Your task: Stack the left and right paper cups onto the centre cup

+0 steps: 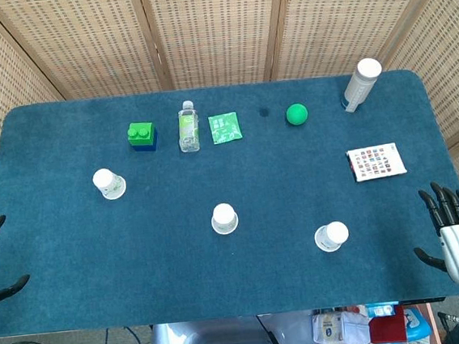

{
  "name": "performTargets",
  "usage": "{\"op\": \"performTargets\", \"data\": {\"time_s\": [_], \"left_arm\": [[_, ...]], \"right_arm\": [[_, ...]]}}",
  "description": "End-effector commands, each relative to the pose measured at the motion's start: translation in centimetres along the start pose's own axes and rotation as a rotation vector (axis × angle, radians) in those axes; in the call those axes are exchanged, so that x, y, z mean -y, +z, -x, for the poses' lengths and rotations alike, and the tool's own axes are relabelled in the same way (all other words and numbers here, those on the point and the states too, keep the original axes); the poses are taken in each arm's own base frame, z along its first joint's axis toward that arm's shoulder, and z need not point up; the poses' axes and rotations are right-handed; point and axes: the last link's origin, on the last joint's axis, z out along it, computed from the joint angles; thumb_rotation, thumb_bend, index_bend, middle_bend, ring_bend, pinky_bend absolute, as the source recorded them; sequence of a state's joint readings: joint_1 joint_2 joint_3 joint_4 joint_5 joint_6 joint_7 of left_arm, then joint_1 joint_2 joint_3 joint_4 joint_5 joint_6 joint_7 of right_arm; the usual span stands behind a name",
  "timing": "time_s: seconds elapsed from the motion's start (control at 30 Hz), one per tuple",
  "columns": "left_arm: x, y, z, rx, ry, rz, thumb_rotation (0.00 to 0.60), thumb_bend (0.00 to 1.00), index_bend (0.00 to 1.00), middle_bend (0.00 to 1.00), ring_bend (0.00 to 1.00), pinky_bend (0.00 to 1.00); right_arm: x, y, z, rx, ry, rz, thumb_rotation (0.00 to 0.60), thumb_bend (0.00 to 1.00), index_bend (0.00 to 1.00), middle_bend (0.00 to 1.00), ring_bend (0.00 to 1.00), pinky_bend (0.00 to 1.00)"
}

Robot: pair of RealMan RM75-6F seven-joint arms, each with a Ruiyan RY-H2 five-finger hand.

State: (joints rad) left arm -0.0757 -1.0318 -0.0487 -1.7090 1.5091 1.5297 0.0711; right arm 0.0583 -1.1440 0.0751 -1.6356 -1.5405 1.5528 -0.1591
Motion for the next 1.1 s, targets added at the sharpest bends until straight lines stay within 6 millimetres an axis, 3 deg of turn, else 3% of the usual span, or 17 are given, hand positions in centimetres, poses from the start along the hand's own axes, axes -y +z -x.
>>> {"op": "performTargets", "data": {"time_s": [0.03,0.4,0.6,0.7,0.93,1.1], "left_arm": [[0.0,0.1,0.1,0.001,0.006,-0.001,0.600,0.03,0.00,0.00,0.00,0.00],[0.0,0.2,0.0,0.001,-0.003,-0.005,0.600,0.04,0.00,0.00,0.00,0.00],[-0.2,0.6,0.3,0.015,0.007,-0.006,0.600,0.03,0.00,0.00,0.00,0.00],[-0.2,0.9,0.4,0.019,0.010,-0.014,0.600,0.04,0.00,0.00,0.00,0.00],[0.2,1.5,0.8,0.039,0.013,-0.036,0.600,0.04,0.00,0.00,0.00,0.00],[0.4,1.8,0.9,0.046,0.009,-0.046,0.600,0.04,0.00,0.00,0.00,0.00]], "right_arm": [[0.2,0.2,0.3,0.015,-0.015,-0.008,0.600,0.00,0.00,0.00,0.00,0.00],[1.3,0.9,1.1,0.039,0.015,-0.038,0.600,0.00,0.00,0.00,0.00,0.00],[4.5,3.1,3.9,0.391,0.212,-0.194,0.600,0.00,0.00,0.00,0.00,0.00],[5.6,4.5,4.7,0.465,0.228,-0.245,0.600,0.00,0.01,0.01,0.00,0.00],[7.6,6.6,7.0,0.488,0.208,-0.275,0.600,0.02,0.12,0.12,0.03,0.10],[7.8,7.6,8.2,0.475,0.197,-0.248,0.600,0.15,0.20,0.24,0.13,0.14]]}}
